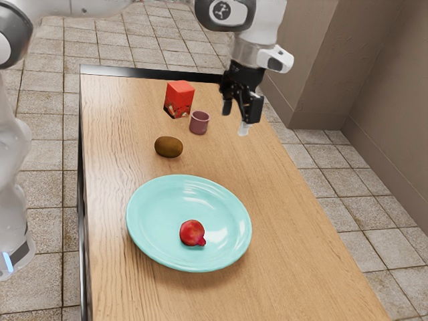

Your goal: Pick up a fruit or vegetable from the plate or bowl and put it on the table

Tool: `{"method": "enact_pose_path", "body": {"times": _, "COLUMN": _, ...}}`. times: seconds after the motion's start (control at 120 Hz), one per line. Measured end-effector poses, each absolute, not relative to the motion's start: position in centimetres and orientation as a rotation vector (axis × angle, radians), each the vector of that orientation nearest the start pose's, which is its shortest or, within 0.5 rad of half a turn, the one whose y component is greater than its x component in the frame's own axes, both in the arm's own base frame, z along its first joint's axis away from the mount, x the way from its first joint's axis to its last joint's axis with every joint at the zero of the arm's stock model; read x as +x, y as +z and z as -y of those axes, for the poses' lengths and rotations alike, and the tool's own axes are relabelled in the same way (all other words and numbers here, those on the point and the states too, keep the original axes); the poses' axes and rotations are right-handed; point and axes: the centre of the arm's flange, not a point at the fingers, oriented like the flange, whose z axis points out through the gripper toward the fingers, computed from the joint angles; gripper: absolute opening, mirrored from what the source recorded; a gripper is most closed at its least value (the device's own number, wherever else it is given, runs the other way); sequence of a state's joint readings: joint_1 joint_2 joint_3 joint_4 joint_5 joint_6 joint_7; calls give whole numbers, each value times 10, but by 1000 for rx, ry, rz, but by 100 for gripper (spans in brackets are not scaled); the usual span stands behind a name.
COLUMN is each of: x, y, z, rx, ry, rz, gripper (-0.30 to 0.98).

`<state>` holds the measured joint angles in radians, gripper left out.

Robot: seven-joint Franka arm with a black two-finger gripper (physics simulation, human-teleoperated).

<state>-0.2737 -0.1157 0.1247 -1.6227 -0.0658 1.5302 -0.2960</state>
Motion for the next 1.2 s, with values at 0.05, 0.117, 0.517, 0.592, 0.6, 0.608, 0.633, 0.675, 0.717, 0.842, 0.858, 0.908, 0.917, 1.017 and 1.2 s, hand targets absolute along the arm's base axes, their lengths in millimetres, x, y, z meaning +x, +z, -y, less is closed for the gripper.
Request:
{"method": "enact_pose_path", "body": {"times": 0.05, "x": 506, "y": 658, "z": 87, "rx": -3215, "ry": 6, "rz": 321, "gripper": 68}}
{"method": "enact_pose_path", "body": {"times": 0.117, "x": 507, "y": 654, "z": 89, "rx": -3203, "ry": 33, "rz": 455, "gripper": 69}}
{"method": "enact_pose_path", "body": {"times": 0.517, "x": 513, "y": 626, "z": 127, "rx": -3071, "ry": 210, "rz": 1020, "gripper": 69}}
{"method": "enact_pose_path", "body": {"times": 0.592, "x": 505, "y": 628, "z": 147, "rx": -3062, "ry": 205, "rz": 979, "gripper": 69}}
{"method": "enact_pose_path", "body": {"times": 0.6, "x": 505, "y": 628, "z": 148, "rx": -3063, "ry": 203, "rz": 966, "gripper": 69}}
{"method": "enact_pose_path", "body": {"times": 0.608, "x": 505, "y": 628, "z": 150, "rx": -3066, "ry": 202, "rz": 953, "gripper": 69}}
{"method": "enact_pose_path", "body": {"times": 0.633, "x": 504, "y": 628, "z": 152, "rx": -3074, "ry": 197, "rz": 908, "gripper": 69}}
{"method": "enact_pose_path", "body": {"times": 0.675, "x": 505, "y": 628, "z": 149, "rx": -3082, "ry": 182, "rz": 842, "gripper": 69}}
{"method": "enact_pose_path", "body": {"times": 0.717, "x": 507, "y": 628, "z": 142, "rx": -3075, "ry": 156, "rz": 786, "gripper": 69}}
{"method": "enact_pose_path", "body": {"times": 0.842, "x": 512, "y": 625, "z": 134, "rx": -3078, "ry": 126, "rz": 589, "gripper": 69}}
{"method": "enact_pose_path", "body": {"times": 0.858, "x": 513, "y": 624, "z": 135, "rx": -3081, "ry": 124, "rz": 558, "gripper": 69}}
{"method": "enact_pose_path", "body": {"times": 0.908, "x": 515, "y": 622, "z": 139, "rx": -3088, "ry": 123, "rz": 466, "gripper": 69}}
{"method": "enact_pose_path", "body": {"times": 0.917, "x": 514, "y": 622, "z": 139, "rx": -3089, "ry": 124, "rz": 450, "gripper": 69}}
{"method": "enact_pose_path", "body": {"times": 1.017, "x": 504, "y": 621, "z": 156, "rx": -3104, "ry": 122, "rz": 247, "gripper": 69}}
{"method": "enact_pose_path", "body": {"times": 1.2, "x": 472, "y": 611, "z": 208, "rx": -3102, "ry": 147, "rz": -166, "gripper": 69}}
